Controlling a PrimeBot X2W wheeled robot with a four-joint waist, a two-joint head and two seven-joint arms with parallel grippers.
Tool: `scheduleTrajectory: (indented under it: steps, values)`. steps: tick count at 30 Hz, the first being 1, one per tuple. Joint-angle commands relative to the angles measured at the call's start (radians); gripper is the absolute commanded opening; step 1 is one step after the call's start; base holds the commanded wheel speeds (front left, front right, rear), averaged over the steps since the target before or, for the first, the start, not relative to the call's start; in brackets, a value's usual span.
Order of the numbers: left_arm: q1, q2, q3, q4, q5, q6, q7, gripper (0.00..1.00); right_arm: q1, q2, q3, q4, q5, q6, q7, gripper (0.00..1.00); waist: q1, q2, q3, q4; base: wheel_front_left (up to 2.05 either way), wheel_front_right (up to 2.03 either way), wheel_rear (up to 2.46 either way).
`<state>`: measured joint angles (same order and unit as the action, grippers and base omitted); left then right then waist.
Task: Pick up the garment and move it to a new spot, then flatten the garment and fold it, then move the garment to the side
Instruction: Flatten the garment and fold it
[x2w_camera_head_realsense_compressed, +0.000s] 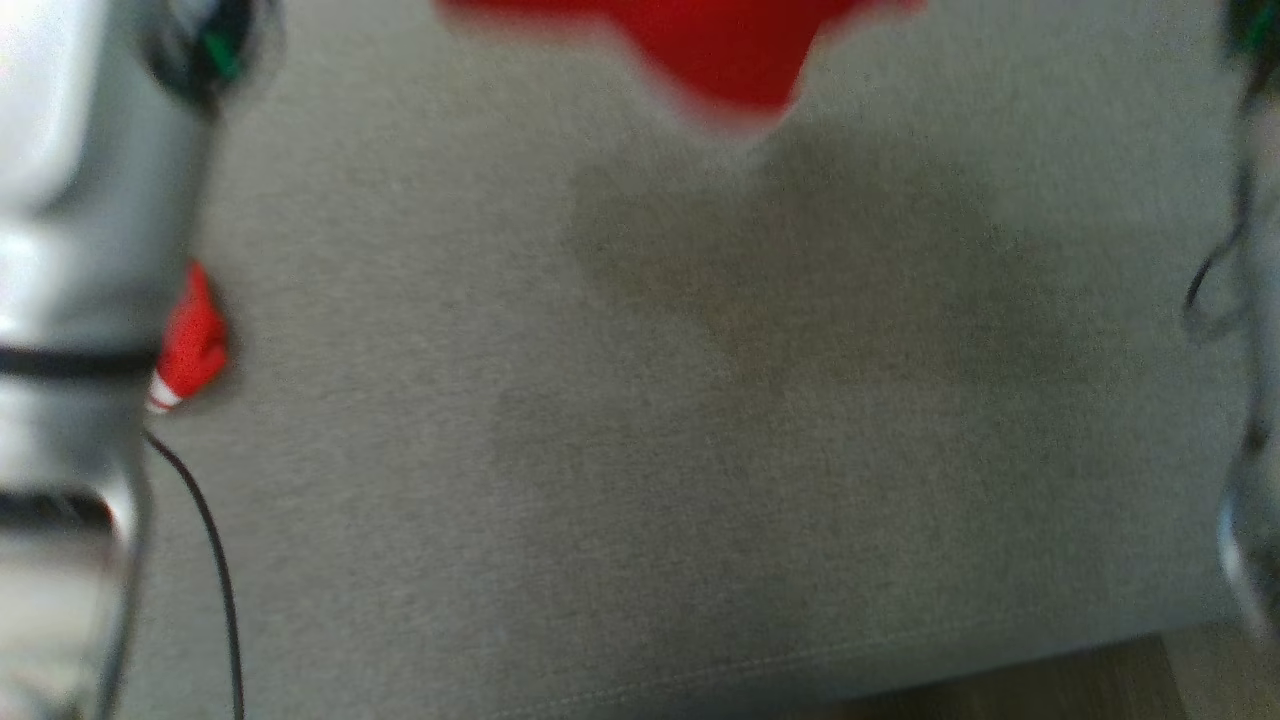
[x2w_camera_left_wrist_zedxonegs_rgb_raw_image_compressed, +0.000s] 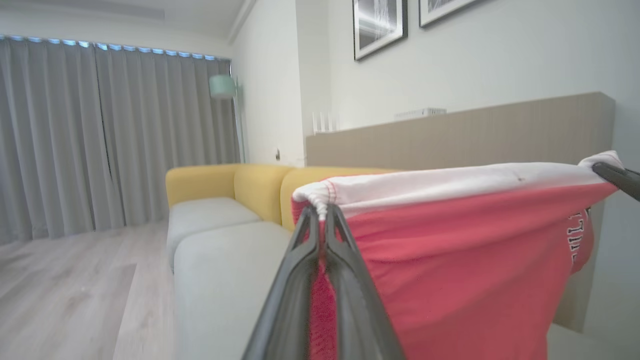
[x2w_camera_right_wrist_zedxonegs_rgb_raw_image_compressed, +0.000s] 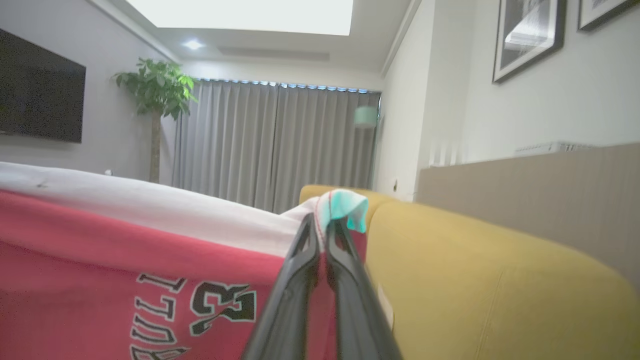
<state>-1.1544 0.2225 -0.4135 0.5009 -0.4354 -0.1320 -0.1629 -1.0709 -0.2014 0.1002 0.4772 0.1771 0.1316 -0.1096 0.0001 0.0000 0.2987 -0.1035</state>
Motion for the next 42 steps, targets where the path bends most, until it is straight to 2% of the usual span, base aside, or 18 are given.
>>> scheduleTrajectory:
  steps: [1, 6, 10, 17, 22, 27, 31, 36, 42]
  values:
    - [-0.071, 0.049, 0.031, -0.013, -0.004, 0.002, -0.016, 0.0, -0.062, 0.004, -0.007, -0.012, -0.01, -0.001, -0.022, 0.0, -0.0001, 0.0, 0.053, -0.035, 0.0, 0.0, 0.0]
    - [-0.276, 0.046, 0.025, 0.152, -0.033, 0.002, -0.09, 0.0, -0.291, 0.039, -0.077, 0.198, -0.089, -0.001, -0.136, 0.0, -0.0001, 0.0, 0.098, -0.045, 0.0, 0.0, 0.0]
    - [-0.284, 0.026, 0.0, 0.167, -0.055, 0.001, -0.098, 0.0, -0.299, 0.059, -0.092, 0.276, -0.103, -0.001, -0.15, 0.0, -0.0001, 0.0, 0.134, -0.037, 0.0, 0.0, 0.0]
    - [-0.081, 0.006, -0.055, 0.1, -0.085, 0.001, -0.099, 0.0, -0.134, 0.069, 0.004, 0.351, -0.067, -0.001, -0.152, 0.0, -0.0001, 0.0, 0.153, -0.008, 0.0, 0.0, 0.0]
    - [0.159, 0.022, -0.105, 0.042, -0.111, 0.001, -0.099, 0.0, 0.008, 0.025, 0.156, 0.433, 0.059, -0.001, -0.147, 0.0, -0.0001, 0.0, 0.103, 0.013, 0.0, 0.0, 0.0]
    - [0.34, 0.056, -0.167, -0.018, -0.102, 0.001, -0.099, 0.0, 0.126, -0.043, 0.279, 0.403, 0.194, -0.001, -0.083, 0.0, -0.0001, 0.0, 0.046, 0.023, 0.0, 0.0, 0.0]
    - [0.457, 0.069, -0.175, -0.069, -0.107, 0.001, -0.099, 0.0, 0.222, -0.111, 0.346, 0.333, 0.284, -0.001, -0.03, 0.0, -0.0001, 0.0, 0.002, 0.025, 0.0, 0.0, 0.0]
    - [0.575, 0.069, -0.172, -0.125, -0.081, 0.001, -0.099, 0.0, 0.344, -0.176, 0.382, 0.238, 0.357, -0.001, 0.016, 0.0, -0.0001, 0.0, -0.053, 0.031, 0.0, 0.0, 0.0]
    - [0.678, 0.057, -0.18, -0.163, -0.05, 0.001, -0.099, 0.0, 0.469, -0.214, 0.388, 0.155, 0.389, -0.001, 0.043, 0.0, -0.0001, 0.0, -0.116, 0.033, 0.0, 0.0, 0.0]
